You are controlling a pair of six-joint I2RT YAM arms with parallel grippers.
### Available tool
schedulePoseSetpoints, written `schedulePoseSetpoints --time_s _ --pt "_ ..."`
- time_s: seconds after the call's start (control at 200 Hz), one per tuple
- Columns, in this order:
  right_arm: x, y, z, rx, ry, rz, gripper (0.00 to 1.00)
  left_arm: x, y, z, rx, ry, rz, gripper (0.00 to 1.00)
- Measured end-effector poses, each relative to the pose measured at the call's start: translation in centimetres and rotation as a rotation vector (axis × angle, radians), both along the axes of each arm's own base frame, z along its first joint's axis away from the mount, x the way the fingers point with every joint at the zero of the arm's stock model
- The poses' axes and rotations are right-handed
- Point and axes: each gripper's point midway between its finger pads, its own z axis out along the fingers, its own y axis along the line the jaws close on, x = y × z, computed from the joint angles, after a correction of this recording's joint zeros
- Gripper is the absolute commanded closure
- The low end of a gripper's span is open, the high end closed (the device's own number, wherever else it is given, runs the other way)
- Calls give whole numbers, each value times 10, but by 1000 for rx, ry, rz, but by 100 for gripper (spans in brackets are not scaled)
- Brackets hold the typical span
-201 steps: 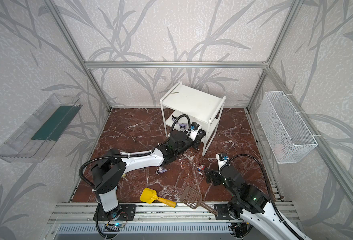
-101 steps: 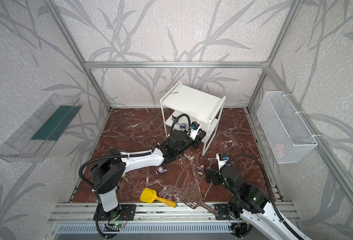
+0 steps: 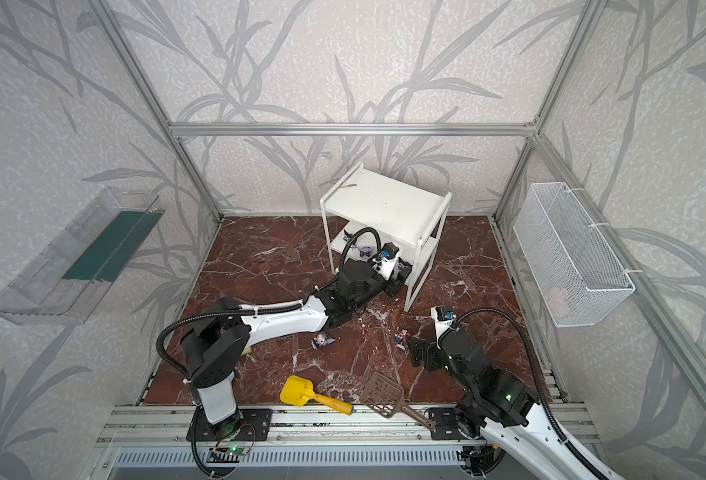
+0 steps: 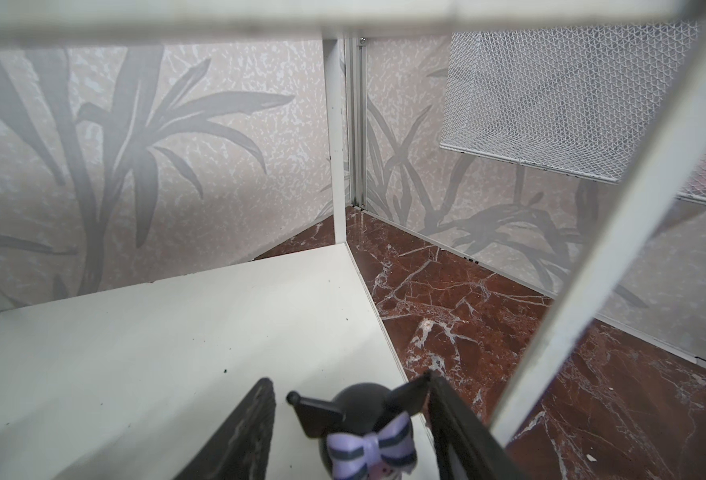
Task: Place and organize the plastic toys onto the shelf
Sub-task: 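Open the left gripper to set the Kuromi on the lower tier, then withdraw the left gripper from the shelf toward the floor toys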
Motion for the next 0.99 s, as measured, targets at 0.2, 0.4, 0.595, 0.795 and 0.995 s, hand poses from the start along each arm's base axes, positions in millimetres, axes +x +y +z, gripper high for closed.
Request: schedulePoseSetpoints --time_s 0.2,0.4,0.595,0.795,0.995 --pt "2 7 0 2 6 26 1 -5 17 16 -9 -28 24 25" --pt "3 17 -6 -14 29 65 1 -13 44 29 2 -60 57 19" --pt "3 35 -10 -3 62 138 1 -32 87 43 36 -87 110 1" --pt "1 61 -7 68 64 242 0 -61 143 45 73 -53 173 1" --pt "-8 89 -19 78 99 344 3 -93 194 9 132 75 206 1"
